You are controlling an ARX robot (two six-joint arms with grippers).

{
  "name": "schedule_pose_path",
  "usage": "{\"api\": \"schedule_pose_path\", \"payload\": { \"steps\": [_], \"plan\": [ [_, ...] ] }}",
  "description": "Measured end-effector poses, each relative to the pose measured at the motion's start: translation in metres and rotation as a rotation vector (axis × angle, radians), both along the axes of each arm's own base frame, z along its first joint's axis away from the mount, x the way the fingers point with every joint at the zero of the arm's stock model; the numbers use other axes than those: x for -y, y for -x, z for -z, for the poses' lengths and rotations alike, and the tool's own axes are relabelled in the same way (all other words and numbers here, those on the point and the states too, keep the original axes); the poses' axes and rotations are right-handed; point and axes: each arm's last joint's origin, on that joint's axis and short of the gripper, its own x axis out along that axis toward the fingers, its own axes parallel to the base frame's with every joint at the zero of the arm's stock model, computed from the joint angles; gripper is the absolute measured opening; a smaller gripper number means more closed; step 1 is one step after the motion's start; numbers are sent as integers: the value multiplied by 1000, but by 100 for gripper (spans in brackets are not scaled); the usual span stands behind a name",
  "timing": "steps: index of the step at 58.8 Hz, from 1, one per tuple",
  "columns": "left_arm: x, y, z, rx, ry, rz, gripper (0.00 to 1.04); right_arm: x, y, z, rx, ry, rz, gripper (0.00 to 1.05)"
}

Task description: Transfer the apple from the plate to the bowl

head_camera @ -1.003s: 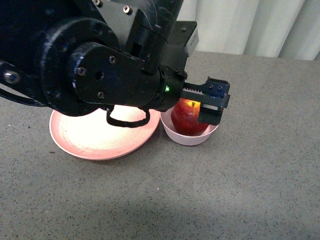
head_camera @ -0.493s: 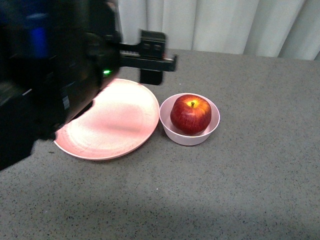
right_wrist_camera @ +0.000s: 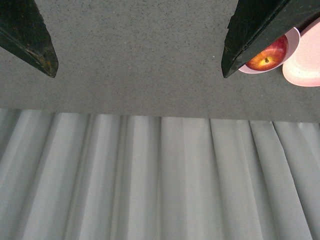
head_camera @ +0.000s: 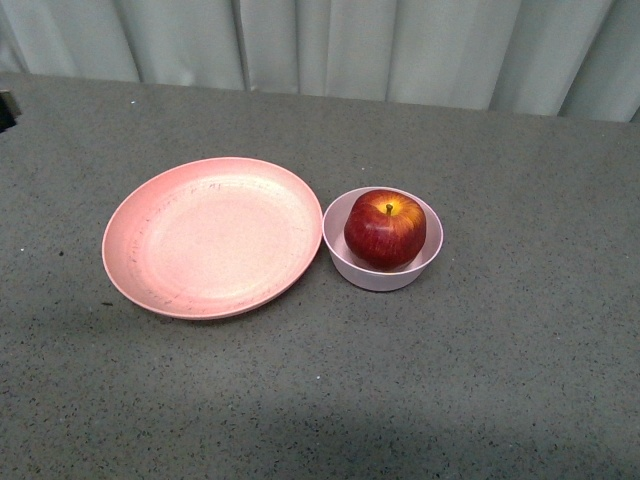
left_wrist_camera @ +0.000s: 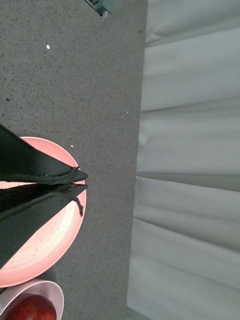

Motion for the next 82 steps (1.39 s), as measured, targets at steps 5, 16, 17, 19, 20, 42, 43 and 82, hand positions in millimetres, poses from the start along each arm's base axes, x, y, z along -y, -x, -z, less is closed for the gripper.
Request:
{"api": "schedule_pose_path", "payload": {
  "steps": [5, 16, 17, 19, 20, 42, 43, 82],
  "plan": [
    [-7, 9, -4, 14, 4, -5, 4, 0, 0, 0, 0, 0, 0, 95],
    [-22, 33, -5, 12, 4, -12, 4, 0, 0, 0, 0, 0, 0, 95],
    [-23, 35, -5, 12, 4, -11, 4, 0, 0, 0, 0, 0, 0, 95],
    [-25, 38, -5, 13, 5, -13, 4, 0, 0, 0, 0, 0, 0, 95],
    [-25, 39, -5, 14, 5, -11, 4, 0, 0, 0, 0, 0, 0, 95],
    [-42, 63, -10, 29, 6, -15, 4, 0, 0, 0, 0, 0, 0, 95],
    [-42, 64, -10, 31, 6, -14, 4, 0, 0, 0, 0, 0, 0, 95],
    [-42, 90, -17, 53, 6, -13, 4, 0, 0, 0, 0, 0, 0, 95]
  ]
}}
